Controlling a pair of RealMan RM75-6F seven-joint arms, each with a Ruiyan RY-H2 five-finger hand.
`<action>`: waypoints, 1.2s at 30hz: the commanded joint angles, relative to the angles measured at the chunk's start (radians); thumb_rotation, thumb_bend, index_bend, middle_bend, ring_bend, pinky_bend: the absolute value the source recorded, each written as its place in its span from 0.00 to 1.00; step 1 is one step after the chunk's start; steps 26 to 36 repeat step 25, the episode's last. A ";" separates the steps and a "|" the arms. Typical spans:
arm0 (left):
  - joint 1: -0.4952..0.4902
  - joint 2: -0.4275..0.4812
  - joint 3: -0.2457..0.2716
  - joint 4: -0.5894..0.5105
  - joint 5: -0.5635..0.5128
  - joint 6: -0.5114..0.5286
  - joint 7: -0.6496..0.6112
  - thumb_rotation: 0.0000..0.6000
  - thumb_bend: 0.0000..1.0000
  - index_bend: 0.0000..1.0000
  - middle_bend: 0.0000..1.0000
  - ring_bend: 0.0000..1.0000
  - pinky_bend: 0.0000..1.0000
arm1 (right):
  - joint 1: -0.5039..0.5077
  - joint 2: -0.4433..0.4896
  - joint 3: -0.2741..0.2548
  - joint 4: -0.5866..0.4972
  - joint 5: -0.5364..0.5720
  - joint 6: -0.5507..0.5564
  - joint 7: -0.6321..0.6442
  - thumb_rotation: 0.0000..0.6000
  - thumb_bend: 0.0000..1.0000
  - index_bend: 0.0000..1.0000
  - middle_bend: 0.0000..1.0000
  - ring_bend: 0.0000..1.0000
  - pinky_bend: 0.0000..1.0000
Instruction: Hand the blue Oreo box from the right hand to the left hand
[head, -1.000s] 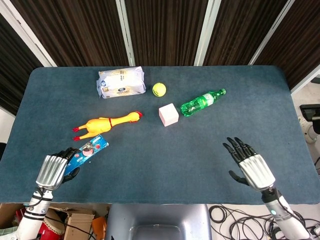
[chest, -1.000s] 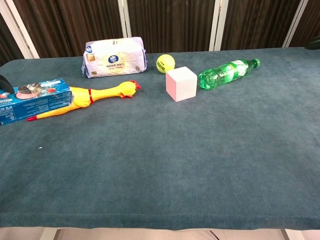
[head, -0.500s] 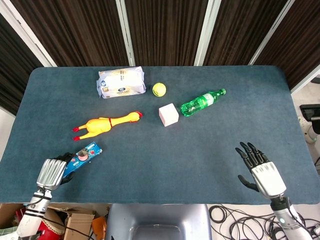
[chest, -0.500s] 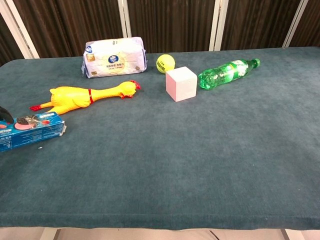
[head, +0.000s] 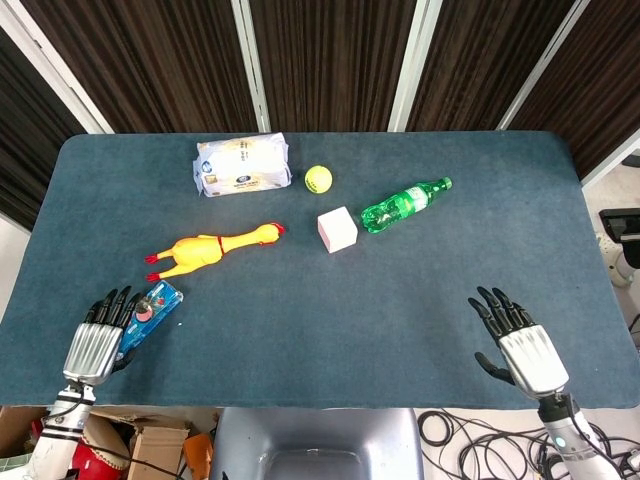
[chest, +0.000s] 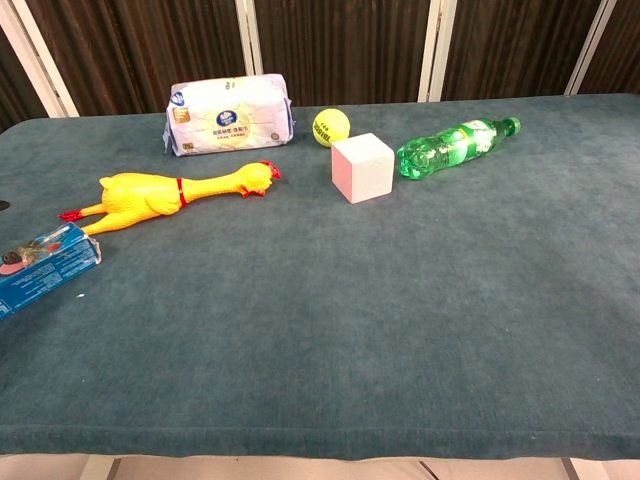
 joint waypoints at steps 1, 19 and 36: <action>0.024 0.039 0.008 -0.067 0.024 0.051 -0.034 1.00 0.23 0.00 0.00 0.00 0.18 | -0.003 0.003 0.002 -0.001 -0.003 -0.003 0.002 1.00 0.18 0.10 0.02 0.00 0.23; 0.170 0.217 0.077 -0.269 0.143 0.271 0.041 1.00 0.24 0.16 0.05 0.04 0.16 | -0.057 0.017 0.012 -0.011 -0.035 0.040 -0.005 1.00 0.18 0.09 0.02 0.00 0.23; 0.166 0.236 0.073 -0.311 0.112 0.221 0.058 1.00 0.24 0.17 0.08 0.05 0.16 | -0.071 0.023 0.023 -0.023 -0.030 0.049 -0.003 1.00 0.18 0.08 0.02 0.00 0.23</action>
